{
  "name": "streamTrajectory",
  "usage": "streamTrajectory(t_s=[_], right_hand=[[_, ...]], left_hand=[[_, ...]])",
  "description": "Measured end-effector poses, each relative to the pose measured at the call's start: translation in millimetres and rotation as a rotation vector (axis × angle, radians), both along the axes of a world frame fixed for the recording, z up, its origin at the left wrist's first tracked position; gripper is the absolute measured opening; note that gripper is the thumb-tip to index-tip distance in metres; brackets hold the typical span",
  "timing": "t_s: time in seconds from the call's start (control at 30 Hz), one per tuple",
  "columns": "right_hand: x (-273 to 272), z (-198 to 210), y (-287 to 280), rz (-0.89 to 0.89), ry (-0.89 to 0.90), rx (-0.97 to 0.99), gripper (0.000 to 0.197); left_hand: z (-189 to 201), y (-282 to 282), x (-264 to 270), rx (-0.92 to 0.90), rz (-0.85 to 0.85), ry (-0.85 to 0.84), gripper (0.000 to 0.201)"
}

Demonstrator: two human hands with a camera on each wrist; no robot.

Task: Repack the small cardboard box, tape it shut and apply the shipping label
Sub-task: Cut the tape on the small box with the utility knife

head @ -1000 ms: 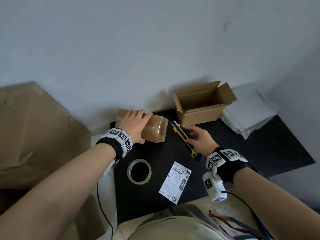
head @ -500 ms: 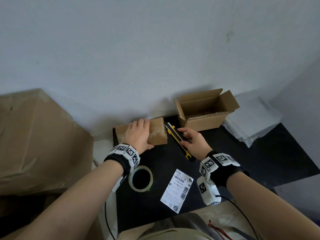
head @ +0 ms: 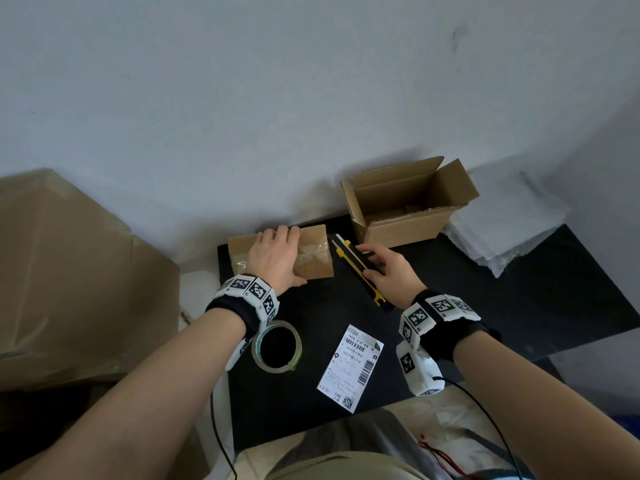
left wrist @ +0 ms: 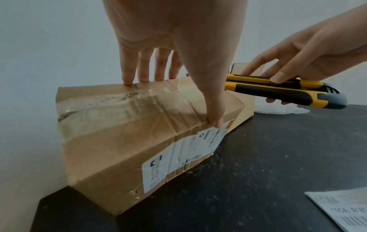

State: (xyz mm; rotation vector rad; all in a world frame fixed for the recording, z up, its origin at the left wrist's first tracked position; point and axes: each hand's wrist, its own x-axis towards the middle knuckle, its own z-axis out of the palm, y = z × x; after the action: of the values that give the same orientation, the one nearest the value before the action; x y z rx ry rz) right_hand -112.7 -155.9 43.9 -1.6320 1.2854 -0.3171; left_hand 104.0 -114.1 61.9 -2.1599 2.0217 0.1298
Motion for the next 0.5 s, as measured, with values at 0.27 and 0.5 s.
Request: streamTrajectory(t_s=[0.27,0.5], right_hand=[[-0.8,-3.0,-1.8,-0.001,-0.013,0.001,0.048],[-3.4,-2.7,-5.1,0.028,0.009,0.027,0.048]], left_hand=[[1.0,-0.9,0.2,0.011,0.006,0.003,0.098],[1.9,-1.4,1.2,0.017,0.006,0.001,0.097]])
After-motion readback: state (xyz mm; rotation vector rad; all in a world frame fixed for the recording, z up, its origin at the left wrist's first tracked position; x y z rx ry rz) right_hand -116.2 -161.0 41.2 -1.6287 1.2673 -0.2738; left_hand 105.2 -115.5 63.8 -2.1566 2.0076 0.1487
